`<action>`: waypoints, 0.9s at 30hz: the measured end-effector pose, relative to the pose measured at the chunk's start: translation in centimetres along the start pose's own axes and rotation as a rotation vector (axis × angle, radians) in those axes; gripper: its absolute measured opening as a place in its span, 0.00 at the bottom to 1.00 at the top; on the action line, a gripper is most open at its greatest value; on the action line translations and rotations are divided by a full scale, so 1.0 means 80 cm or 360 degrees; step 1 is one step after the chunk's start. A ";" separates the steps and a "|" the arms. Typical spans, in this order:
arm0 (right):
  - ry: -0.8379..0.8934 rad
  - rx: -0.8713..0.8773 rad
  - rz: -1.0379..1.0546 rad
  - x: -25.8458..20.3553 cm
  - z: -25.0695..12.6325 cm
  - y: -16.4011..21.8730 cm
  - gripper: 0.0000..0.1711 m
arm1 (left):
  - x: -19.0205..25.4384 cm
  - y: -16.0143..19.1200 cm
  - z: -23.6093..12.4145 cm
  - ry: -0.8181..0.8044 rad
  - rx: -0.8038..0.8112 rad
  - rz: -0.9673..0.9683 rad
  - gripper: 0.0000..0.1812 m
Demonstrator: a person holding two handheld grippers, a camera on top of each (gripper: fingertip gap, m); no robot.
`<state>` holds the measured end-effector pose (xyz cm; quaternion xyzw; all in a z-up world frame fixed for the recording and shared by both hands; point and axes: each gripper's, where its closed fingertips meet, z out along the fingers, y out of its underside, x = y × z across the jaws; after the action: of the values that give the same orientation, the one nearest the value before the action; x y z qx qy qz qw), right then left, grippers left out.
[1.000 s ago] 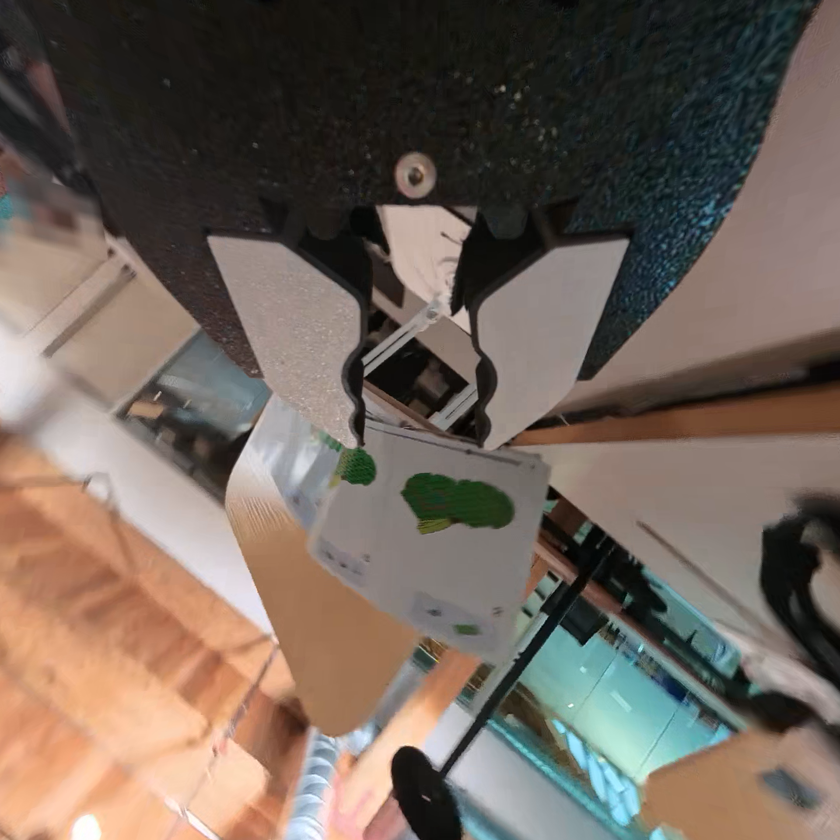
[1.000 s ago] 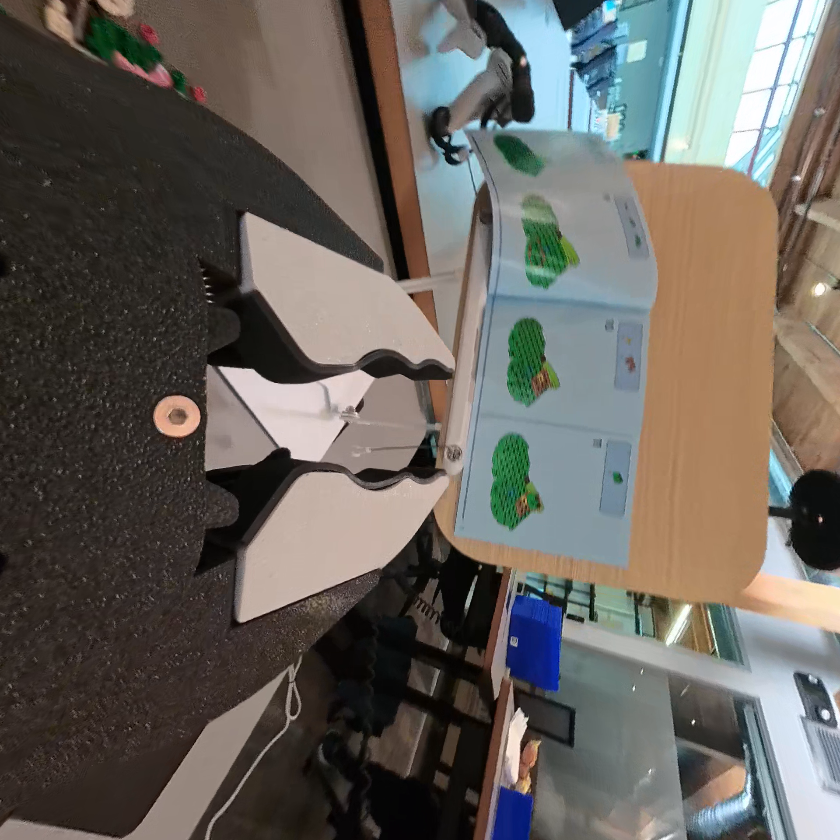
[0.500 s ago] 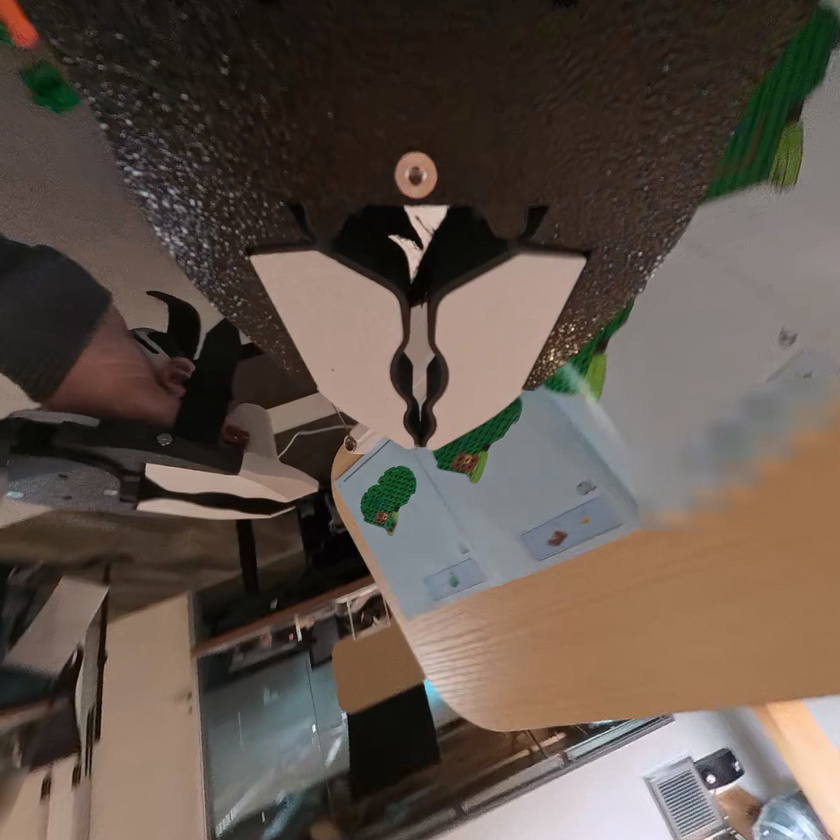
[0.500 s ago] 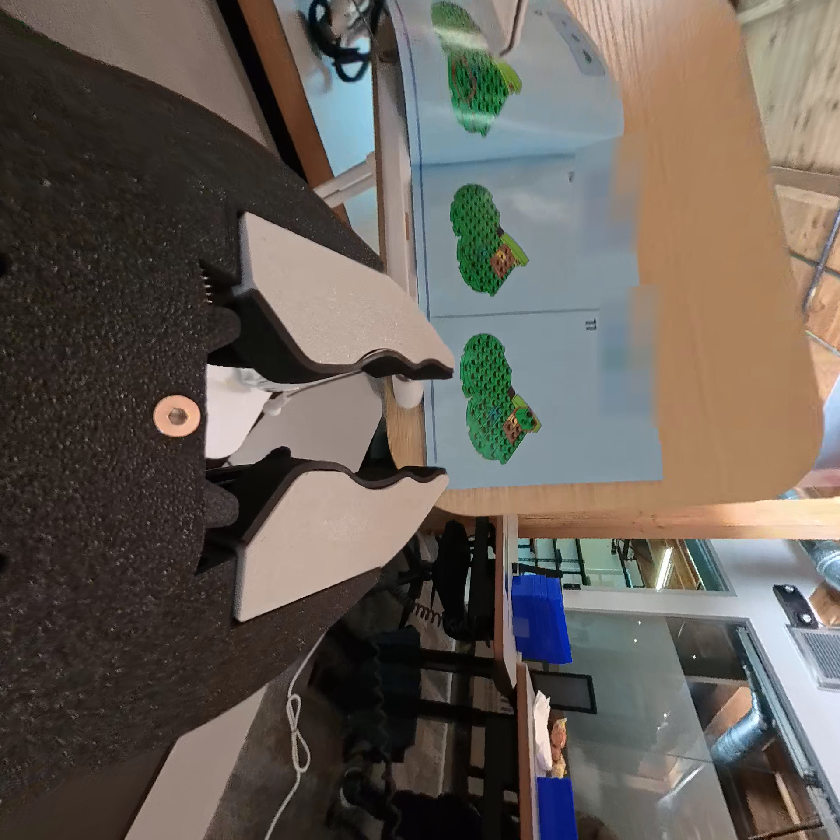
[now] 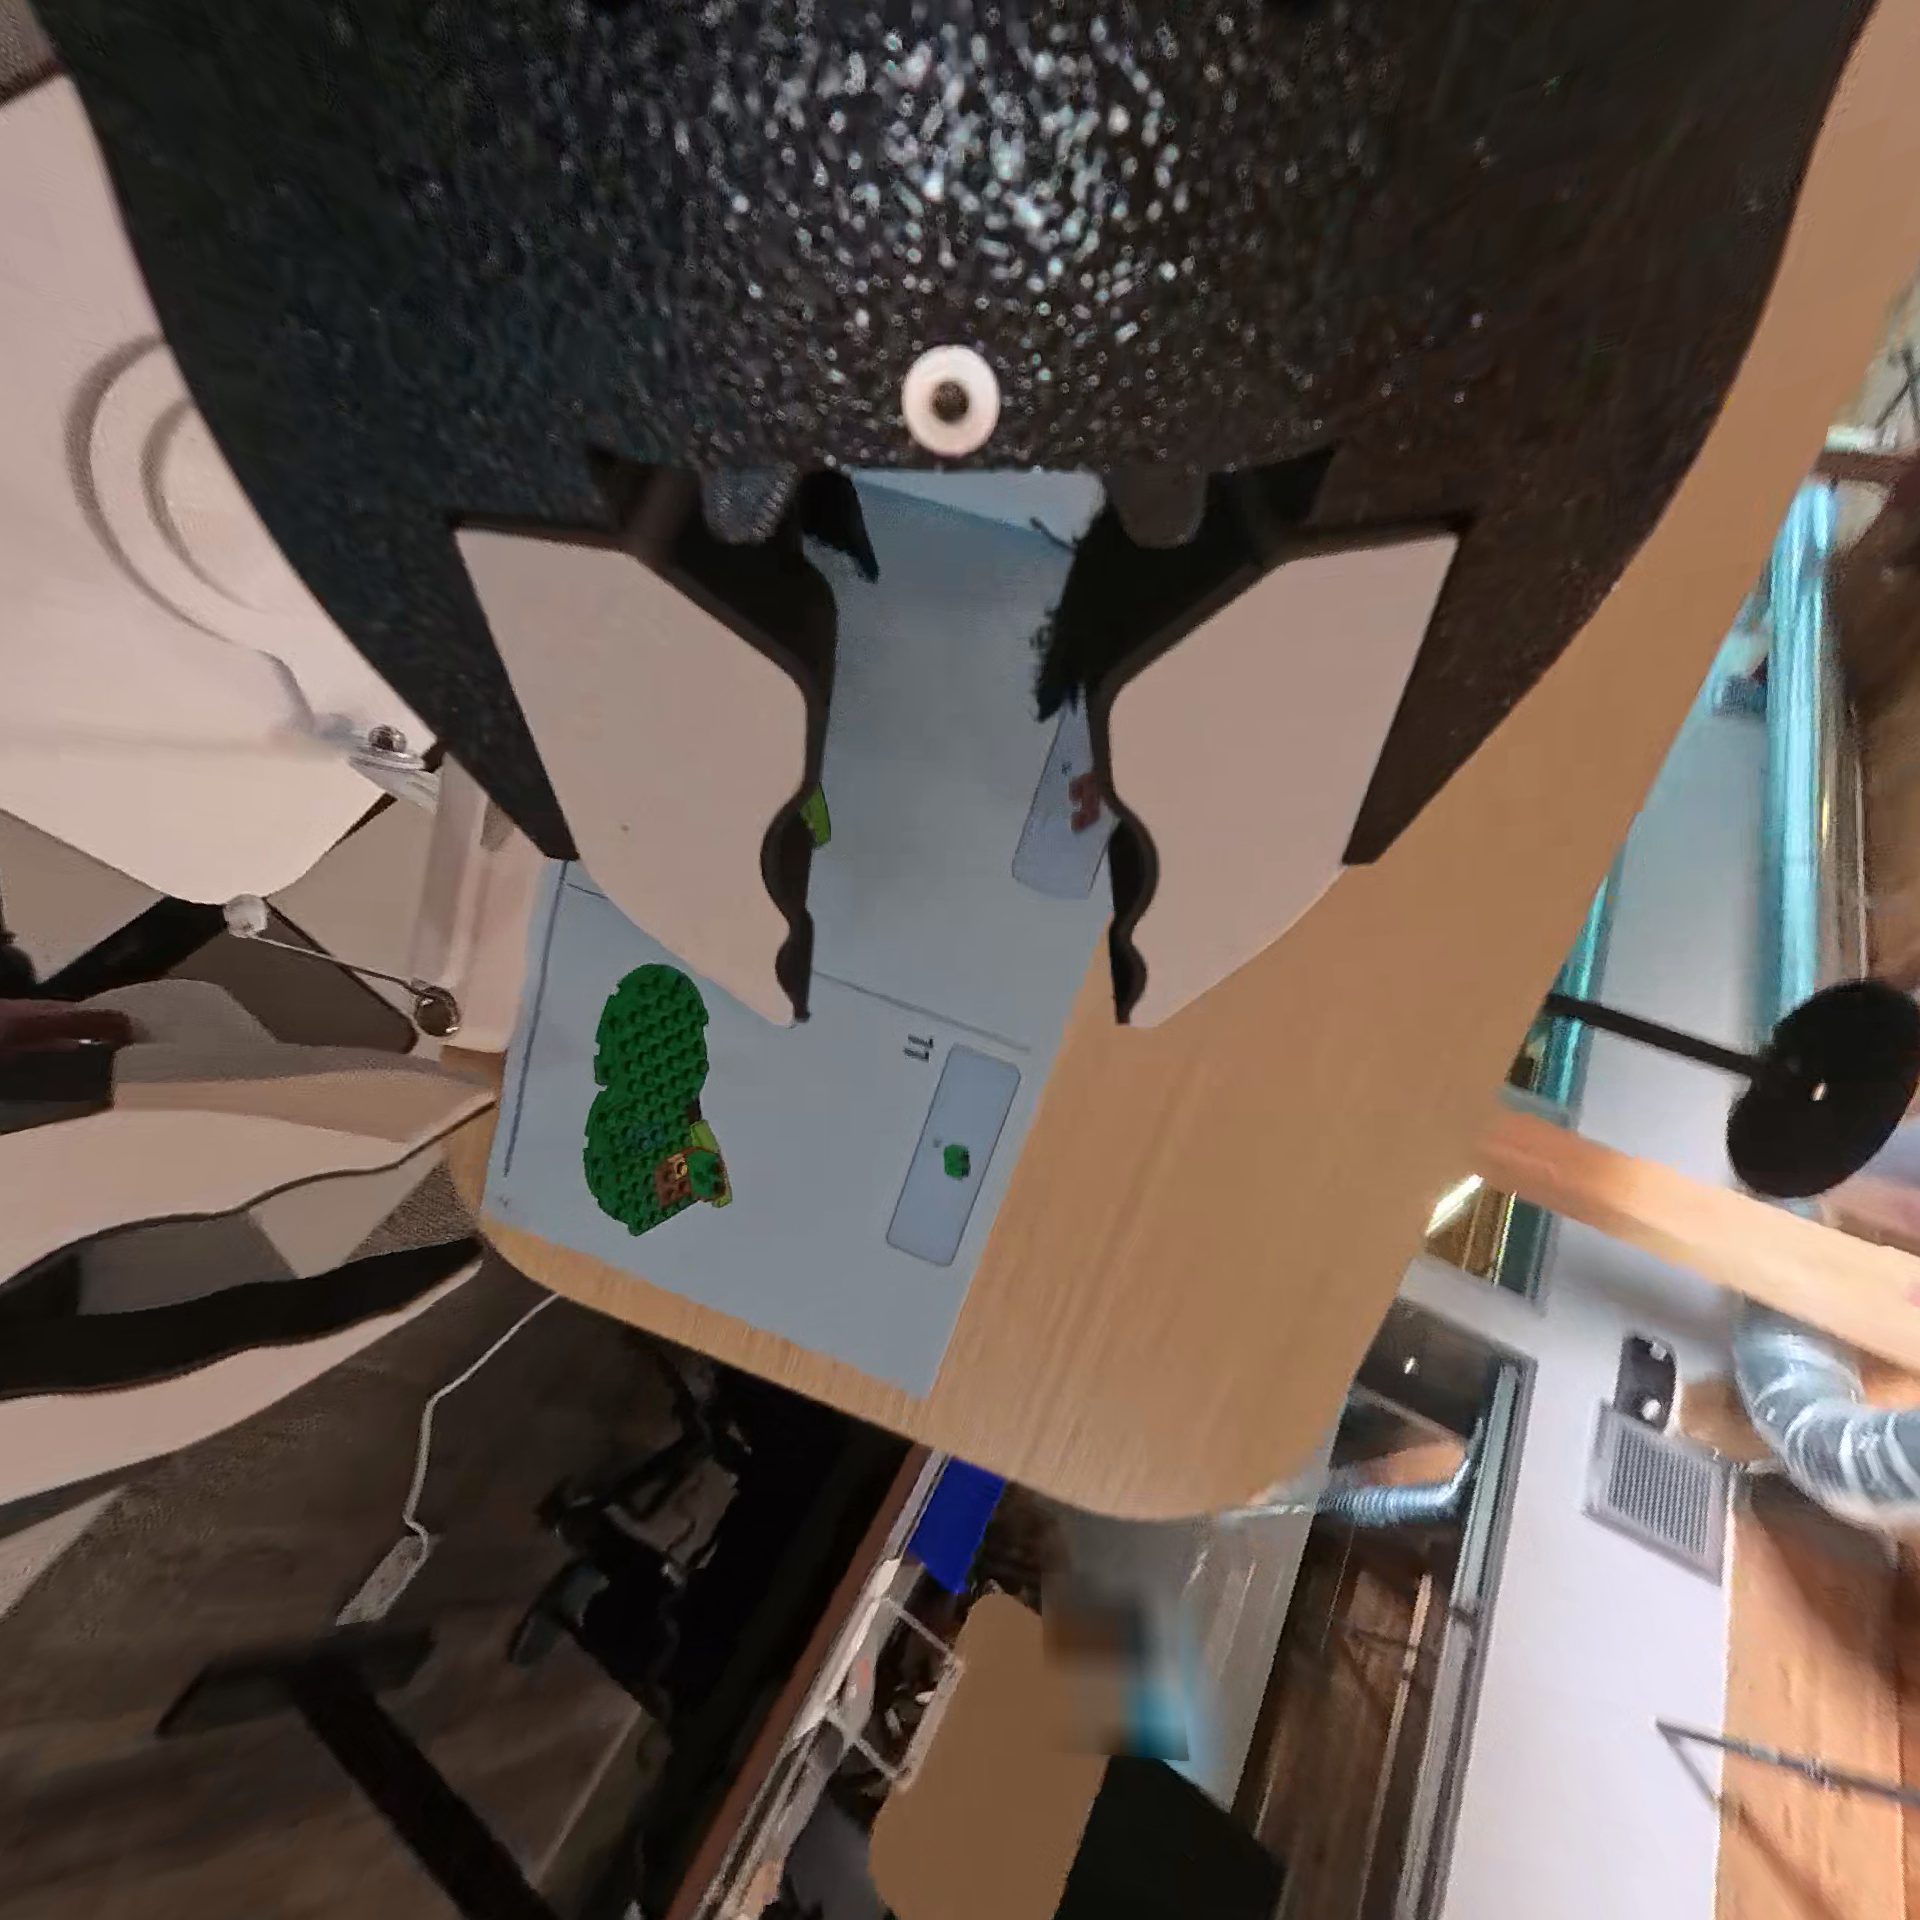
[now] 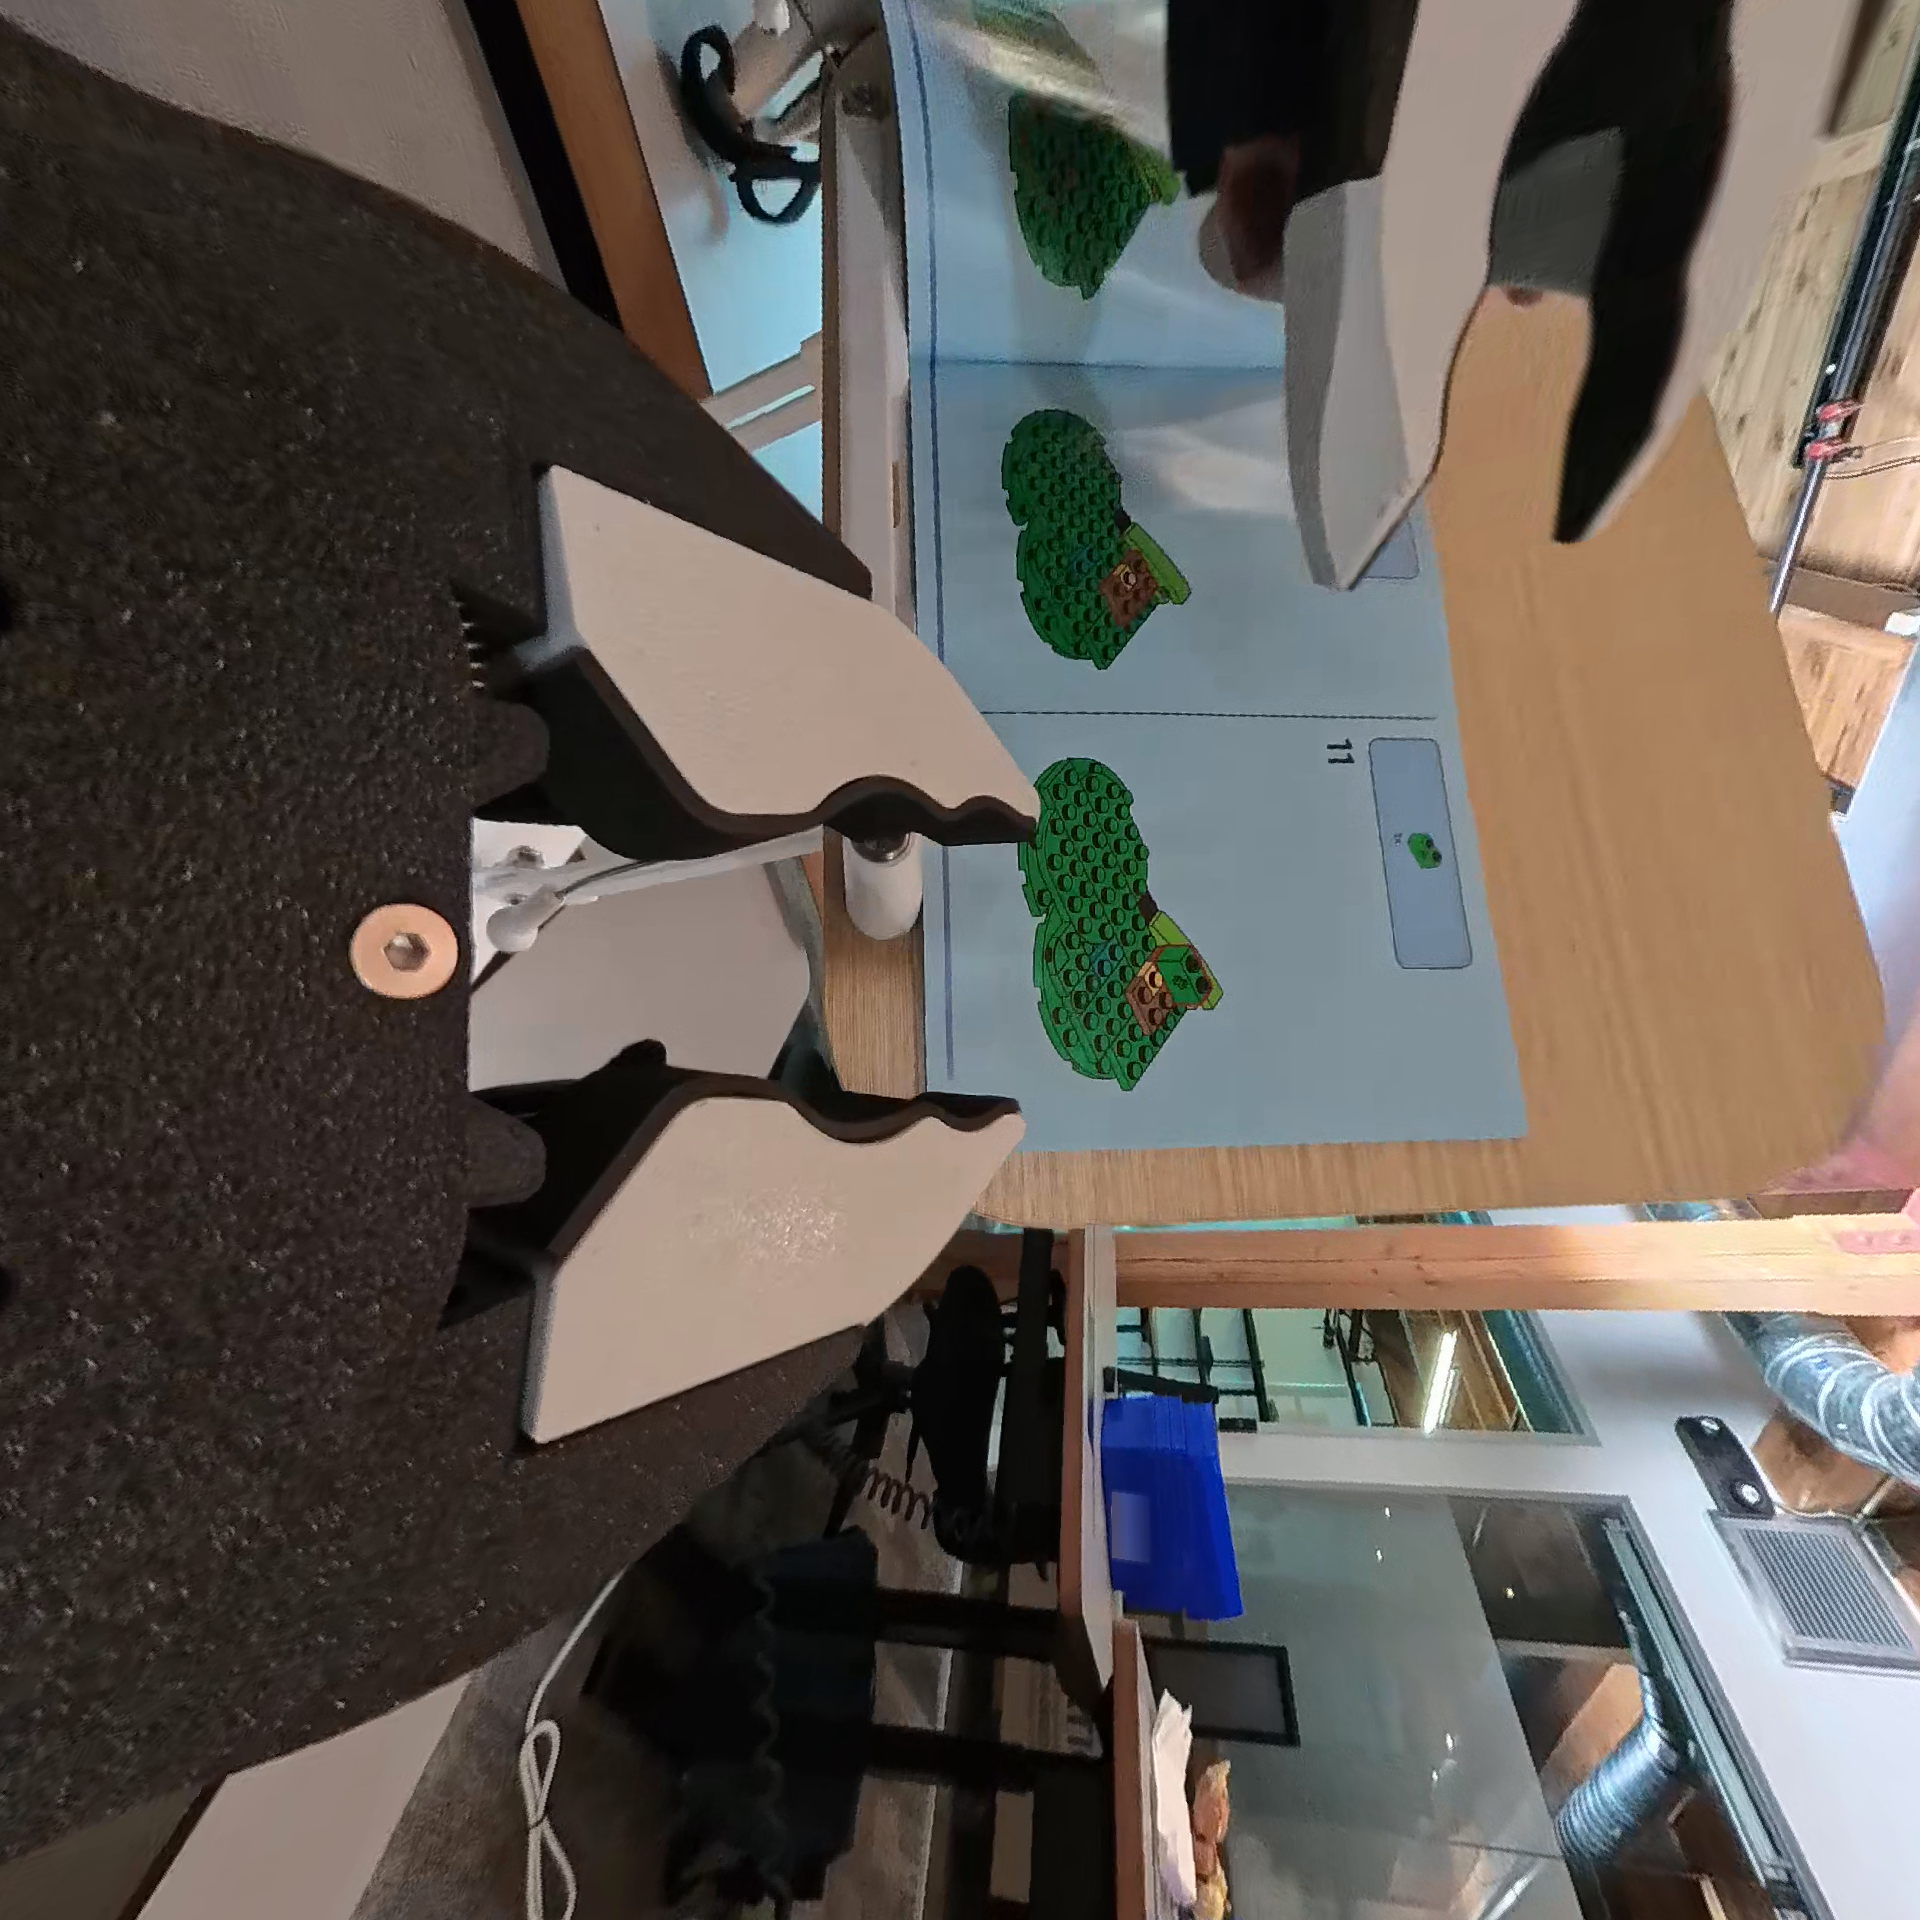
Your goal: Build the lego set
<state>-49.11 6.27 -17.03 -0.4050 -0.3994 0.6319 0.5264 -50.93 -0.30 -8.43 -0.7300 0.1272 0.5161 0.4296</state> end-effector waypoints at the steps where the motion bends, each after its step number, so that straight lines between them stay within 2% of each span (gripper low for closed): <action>1: 0.0019 0.0002 -0.0022 0.000 0.000 0.000 0.27 | 0.002 -0.005 0.002 0.0058 0.0026 0.0027 0.32; 7: 0.0149 0.0000 -0.0053 0.011 -0.004 0.002 0.28 | 0.002 -0.005 0.015 0.0329 -0.0010 -0.0013 0.30; 10: 0.0165 0.0011 -0.0047 0.013 -0.004 0.001 0.28 | -0.008 0.005 0.021 0.0332 -0.0096 -0.0036 0.29; 13: 0.0184 0.0027 -0.0059 0.014 -0.004 -0.001 0.28 | -0.024 0.021 0.028 0.0203 -0.0263 -0.0009 0.25; 22: 0.0217 0.0039 0.0032 0.025 -0.002 -0.002 0.29 | -0.018 0.017 0.035 0.0233 -0.0335 -0.0024 0.17; 27: 0.0220 0.0055 0.0090 0.029 -0.008 -0.004 0.29 | -0.018 0.020 0.035 0.0216 -0.0393 0.0077 0.11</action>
<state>-48.71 8.66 -17.18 -0.4497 -0.3397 0.6238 0.5416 -54.36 0.52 -8.22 -0.8072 0.1090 0.4876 0.3142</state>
